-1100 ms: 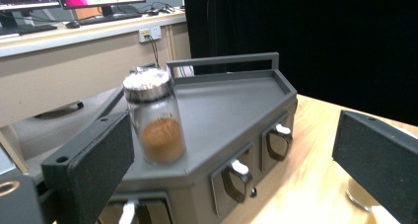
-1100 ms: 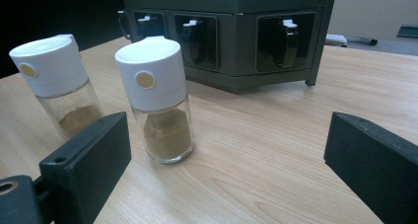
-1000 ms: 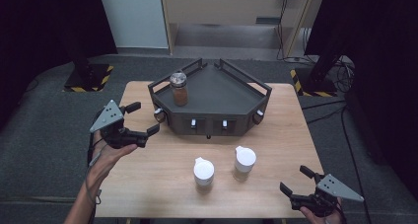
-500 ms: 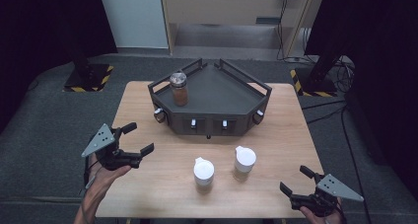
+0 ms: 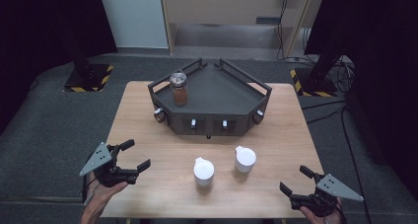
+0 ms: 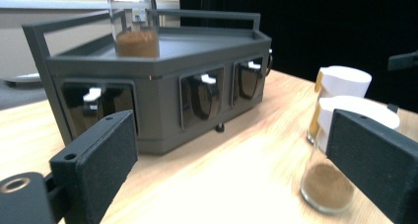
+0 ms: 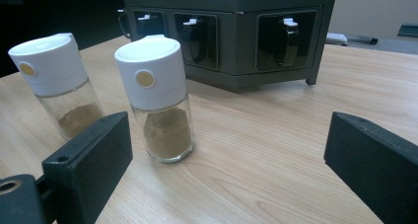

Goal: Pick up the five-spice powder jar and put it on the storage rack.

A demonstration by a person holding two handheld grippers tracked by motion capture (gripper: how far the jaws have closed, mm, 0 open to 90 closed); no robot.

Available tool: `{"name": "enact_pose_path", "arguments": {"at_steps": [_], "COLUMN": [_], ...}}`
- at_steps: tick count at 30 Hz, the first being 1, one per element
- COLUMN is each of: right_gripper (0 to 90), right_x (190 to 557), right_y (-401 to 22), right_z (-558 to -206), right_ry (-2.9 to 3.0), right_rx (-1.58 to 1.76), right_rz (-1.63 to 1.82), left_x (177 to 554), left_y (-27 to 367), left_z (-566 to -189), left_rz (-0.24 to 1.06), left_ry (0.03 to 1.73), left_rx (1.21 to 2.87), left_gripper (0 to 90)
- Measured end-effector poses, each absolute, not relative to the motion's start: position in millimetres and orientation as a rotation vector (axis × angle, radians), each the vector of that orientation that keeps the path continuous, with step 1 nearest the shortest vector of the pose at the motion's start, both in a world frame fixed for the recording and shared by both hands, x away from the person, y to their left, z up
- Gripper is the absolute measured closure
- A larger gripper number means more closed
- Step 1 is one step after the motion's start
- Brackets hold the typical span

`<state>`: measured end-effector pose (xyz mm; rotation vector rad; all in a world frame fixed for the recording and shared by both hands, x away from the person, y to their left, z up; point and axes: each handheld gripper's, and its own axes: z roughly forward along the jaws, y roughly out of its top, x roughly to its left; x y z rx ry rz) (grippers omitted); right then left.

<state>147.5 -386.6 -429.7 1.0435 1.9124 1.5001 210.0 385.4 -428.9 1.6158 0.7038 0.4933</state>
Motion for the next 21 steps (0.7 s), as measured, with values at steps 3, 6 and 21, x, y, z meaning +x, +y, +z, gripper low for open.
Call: {"name": "enact_pose_path", "arguments": {"at_steps": [3, 6, 21], "right_gripper": [4.3, 4.3, 4.4], "right_x": [147, 148, 148], "right_y": [-387, -387, -386], "right_z": [-430, -430, -430], "right_ry": [1.913, 1.915, 1.918], "right_rx": [1.042, 1.041, 1.033], "right_rz": [1.500, 1.500, 1.502], "left_x": [205, 202, 194], "left_y": [385, 384, 390], "left_z": [-436, -443, -471], "left_rz": [0.497, 0.496, 0.482], "left_ry": [0.694, 0.697, 0.741], "left_rx": [1.627, 1.633, 1.625], "left_gripper": [4.0, 3.8, 3.7]}}
